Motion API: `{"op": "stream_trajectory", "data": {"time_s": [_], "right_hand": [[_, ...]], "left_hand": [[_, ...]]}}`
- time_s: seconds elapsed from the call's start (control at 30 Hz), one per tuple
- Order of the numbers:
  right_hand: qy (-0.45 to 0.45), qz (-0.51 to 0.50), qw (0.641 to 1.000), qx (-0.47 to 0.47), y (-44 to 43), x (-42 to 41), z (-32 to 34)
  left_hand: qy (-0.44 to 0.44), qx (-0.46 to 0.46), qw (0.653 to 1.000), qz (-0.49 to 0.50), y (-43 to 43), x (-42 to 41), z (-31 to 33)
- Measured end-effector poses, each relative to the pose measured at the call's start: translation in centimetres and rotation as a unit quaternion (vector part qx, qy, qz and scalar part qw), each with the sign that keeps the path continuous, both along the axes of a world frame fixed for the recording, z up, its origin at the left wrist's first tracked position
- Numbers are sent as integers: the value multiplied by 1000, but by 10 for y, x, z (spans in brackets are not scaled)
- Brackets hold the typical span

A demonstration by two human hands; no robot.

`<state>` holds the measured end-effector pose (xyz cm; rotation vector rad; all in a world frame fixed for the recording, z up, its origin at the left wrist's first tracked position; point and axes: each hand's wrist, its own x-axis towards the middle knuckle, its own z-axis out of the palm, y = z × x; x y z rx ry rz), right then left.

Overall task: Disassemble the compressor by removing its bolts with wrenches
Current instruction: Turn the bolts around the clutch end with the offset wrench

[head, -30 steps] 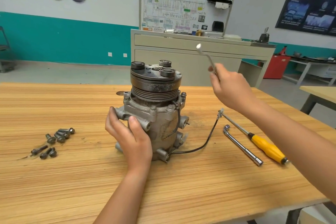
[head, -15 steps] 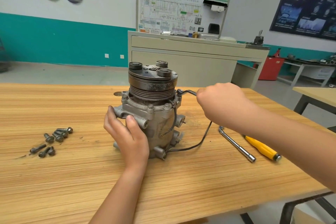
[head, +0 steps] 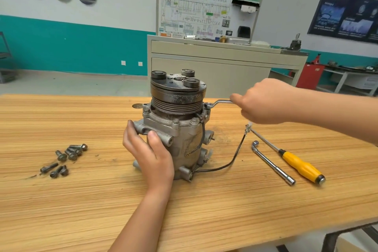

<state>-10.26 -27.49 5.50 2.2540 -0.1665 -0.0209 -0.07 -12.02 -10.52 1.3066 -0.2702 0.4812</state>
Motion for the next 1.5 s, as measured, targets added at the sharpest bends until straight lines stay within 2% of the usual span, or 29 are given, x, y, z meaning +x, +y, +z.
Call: {"op": "stream_trajectory", "data": {"time_s": [0.1, 0.17, 0.27, 0.37, 0.43, 0.5, 0.57, 0.6, 0.83, 1.0, 1.13, 1.23, 1.5], "right_hand": [[-5, -15, 1000, -17, -19, 24, -1], [-25, 13, 1000, 11, -26, 50, -11], [-85, 58, 993, 53, -36, 89, -27], [-171, 71, 978, 95, -45, 86, -30], [-258, 69, 952, 152, -48, 63, -33], [-335, 75, 904, 254, -44, 32, -36], [-357, 97, 869, 328, -32, 1, -36], [-346, 99, 869, 340, -22, -13, -35], [-212, 26, 933, 289, 41, -53, -41], [-177, -15, 957, 228, 62, -48, -37], [-123, -41, 983, 133, 80, -52, -29], [-84, -55, 991, 91, 93, -50, -27], [-38, -103, 987, 114, 113, -45, -27]], "left_hand": [[-3, 3, 1000, -2, 0, 0, 0], [3, 1, 1000, -3, 0, 0, 0], [16, -5, 1000, 1, 2, 3, 0], [26, -14, 1000, -8, 5, 2, 2], [36, -19, 999, -17, 8, 0, 5], [45, -26, 998, -24, 10, -1, 8], [53, -34, 998, -28, 12, -4, 10], [53, -38, 997, -28, 14, -6, 10], [53, -47, 997, -31, 25, -19, 3], [48, -57, 997, -28, 25, -19, 3], [41, -52, 997, -32, 24, -19, 1], [40, -39, 998, -35, 24, -20, 0], [43, -29, 998, -41, 24, -21, 3]]}}
